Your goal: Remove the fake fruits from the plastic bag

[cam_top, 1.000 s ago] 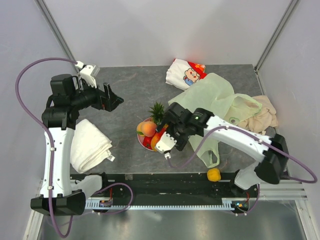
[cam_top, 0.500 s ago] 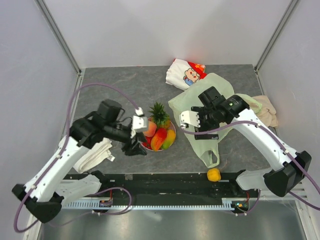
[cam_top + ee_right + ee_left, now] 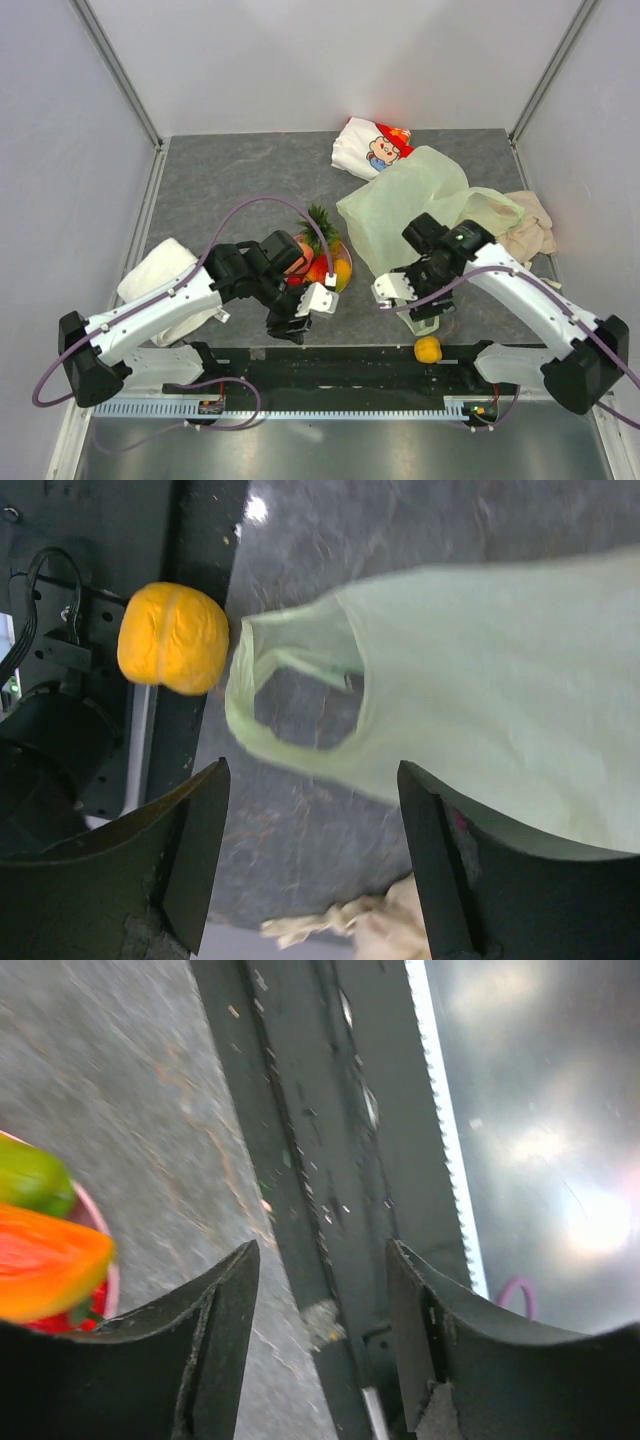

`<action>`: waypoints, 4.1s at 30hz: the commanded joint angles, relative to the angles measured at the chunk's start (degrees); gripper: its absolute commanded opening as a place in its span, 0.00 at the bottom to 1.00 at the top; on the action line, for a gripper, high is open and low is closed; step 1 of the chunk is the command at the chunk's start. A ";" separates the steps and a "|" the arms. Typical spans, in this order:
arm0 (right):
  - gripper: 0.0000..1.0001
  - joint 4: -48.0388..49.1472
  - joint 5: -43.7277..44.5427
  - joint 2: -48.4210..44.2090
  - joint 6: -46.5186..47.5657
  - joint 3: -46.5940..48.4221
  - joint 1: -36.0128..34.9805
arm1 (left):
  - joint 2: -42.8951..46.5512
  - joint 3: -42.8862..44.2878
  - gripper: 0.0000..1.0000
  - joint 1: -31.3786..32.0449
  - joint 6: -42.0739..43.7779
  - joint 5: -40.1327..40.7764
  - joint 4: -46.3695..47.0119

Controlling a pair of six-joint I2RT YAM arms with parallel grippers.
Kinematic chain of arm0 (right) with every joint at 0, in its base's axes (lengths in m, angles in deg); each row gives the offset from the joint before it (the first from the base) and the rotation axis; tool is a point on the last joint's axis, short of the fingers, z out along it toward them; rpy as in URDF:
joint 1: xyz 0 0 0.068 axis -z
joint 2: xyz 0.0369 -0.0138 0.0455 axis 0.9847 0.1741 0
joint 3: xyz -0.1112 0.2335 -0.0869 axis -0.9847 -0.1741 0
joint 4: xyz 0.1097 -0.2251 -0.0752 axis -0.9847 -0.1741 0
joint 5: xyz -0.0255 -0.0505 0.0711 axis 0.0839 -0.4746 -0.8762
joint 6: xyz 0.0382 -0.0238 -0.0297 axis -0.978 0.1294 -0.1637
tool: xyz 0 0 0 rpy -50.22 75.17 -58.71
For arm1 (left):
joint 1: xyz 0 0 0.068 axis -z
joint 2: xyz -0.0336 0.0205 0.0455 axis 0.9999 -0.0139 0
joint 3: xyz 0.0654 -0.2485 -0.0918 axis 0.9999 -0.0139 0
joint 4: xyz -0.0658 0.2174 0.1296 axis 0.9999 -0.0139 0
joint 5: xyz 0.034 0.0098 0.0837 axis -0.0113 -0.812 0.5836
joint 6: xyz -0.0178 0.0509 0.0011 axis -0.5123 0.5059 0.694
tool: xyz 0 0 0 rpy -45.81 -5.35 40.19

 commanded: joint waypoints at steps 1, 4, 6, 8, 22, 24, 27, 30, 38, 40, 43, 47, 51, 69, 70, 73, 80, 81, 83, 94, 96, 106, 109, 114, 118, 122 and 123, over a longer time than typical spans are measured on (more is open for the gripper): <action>0.73 -5.83 -5.86 3.05 8.92 -3.70 -5.06 | -1.67 4.54 0.62 0.23 -5.60 0.52 7.32; 0.74 -5.83 -5.60 -1.42 14.10 -9.86 -9.89 | -2.73 4.02 0.62 0.23 -7.03 1.05 7.67; 0.79 -5.83 -5.25 -5.71 19.18 -13.73 -12.53 | -2.56 2.97 0.63 0.14 -7.90 2.28 8.11; 0.81 -5.83 -5.42 -8.10 22.71 -16.02 -13.59 | -2.73 2.61 0.63 0.14 -9.04 2.81 8.11; 0.77 -5.83 -7.36 -0.73 35.11 -18.92 -16.40 | -3.09 2.26 0.64 -2.57 -9.14 5.35 8.20; 0.77 -5.83 -7.09 -0.03 36.44 -19.19 -16.50 | -2.82 2.35 0.64 -3.28 -9.22 5.53 8.11; 0.77 -5.83 -6.74 3.12 37.06 -18.58 -17.28 | -2.73 2.79 0.65 -4.77 -9.49 5.53 8.11; 0.76 -5.83 -5.43 7.78 36.18 -17.26 -17.90 | -2.21 3.40 0.65 -5.83 -9.84 5.36 8.02; 0.52 -3.29 -3.49 14.91 34.60 -16.55 -18.17 | 1.92 0.42 0.65 -7.59 -7.73 7.20 7.49; 0.44 -2.58 -2.62 14.83 33.28 -15.60 -18.17 | 2.97 -0.72 0.65 -8.99 -6.86 6.94 7.23; 0.36 -5.64 -3.14 13.25 30.30 -8.77 -17.82 | 6.22 -3.18 0.64 -10.58 -6.24 6.50 7.05; 0.30 -5.74 -4.19 11.92 24.23 2.05 -17.81 | 9.04 -6.35 0.64 -10.75 -6.41 5.71 6.35; 0.27 -3.48 -8.30 16.91 16.43 14.16 -16.07 | 10.45 -11.52 0.62 -10.75 -9.73 6.67 12.92; 0.31 40.82 -15.00 21.24 -26.93 19.22 -13.24 | 12.30 -11.19 0.58 -26.31 -28.20 8.79 23.14; 0.33 41.45 -14.92 21.33 -26.67 19.04 -13.24 | 11.86 -11.10 0.58 -26.40 -28.38 7.91 23.05; 0.34 42.33 -13.95 21.85 -25.70 18.34 -13.77 | 10.71 -11.01 0.58 -26.40 -27.86 6.42 23.31; 0.39 42.60 -13.34 22.64 -23.68 17.98 -13.77 | 9.92 -11.45 0.58 -26.31 -27.15 4.31 24.54; 0.40 42.60 -13.16 22.82 -23.50 17.98 -13.77 | 9.83 -11.54 0.58 -26.31 -26.98 3.87 24.54; 0.42 42.60 -13.16 22.91 -22.80 17.90 -13.77 | 9.75 -11.45 0.58 -26.31 -26.72 3.69 24.63; 0.54 40.84 -13.07 23.79 -20.25 17.11 -13.68 | 8.16 -11.80 0.58 -26.31 -24.52 1.40 24.46; 0.56 40.93 -13.07 23.96 -20.07 16.93 -13.77 | 7.99 -11.89 0.58 -26.31 -24.34 1.31 24.46; 0.66 41.45 -12.81 24.40 -20.07 16.31 -13.77 | 8.25 -12.24 0.58 -26.31 -24.08 1.14 24.63; 0.83 41.54 -12.37 24.32 -19.99 16.32 -13.77 | 8.51 -12.24 0.58 -26.22 -24.08 1.05 24.63; 0.87 41.63 -11.84 23.96 -19.98 16.31 -13.77 | 8.34 -12.50 0.58 -26.22 -23.90 0.79 24.63; 0.88 41.63 -11.49 23.70 -20.07 16.31 -13.77 | 8.43 -12.50 0.59 -26.22 -23.81 0.44 24.72; 0.88 41.81 -11.05 23.61 -20.07 16.14 -13.77 | 8.16 -12.50 0.59 -26.22 -23.73 0.26 24.90; 0.88 41.72 -10.96 23.70 -20.16 16.14 -13.77 | 8.08 -12.59 0.58 -26.22 -23.73 0.26 24.81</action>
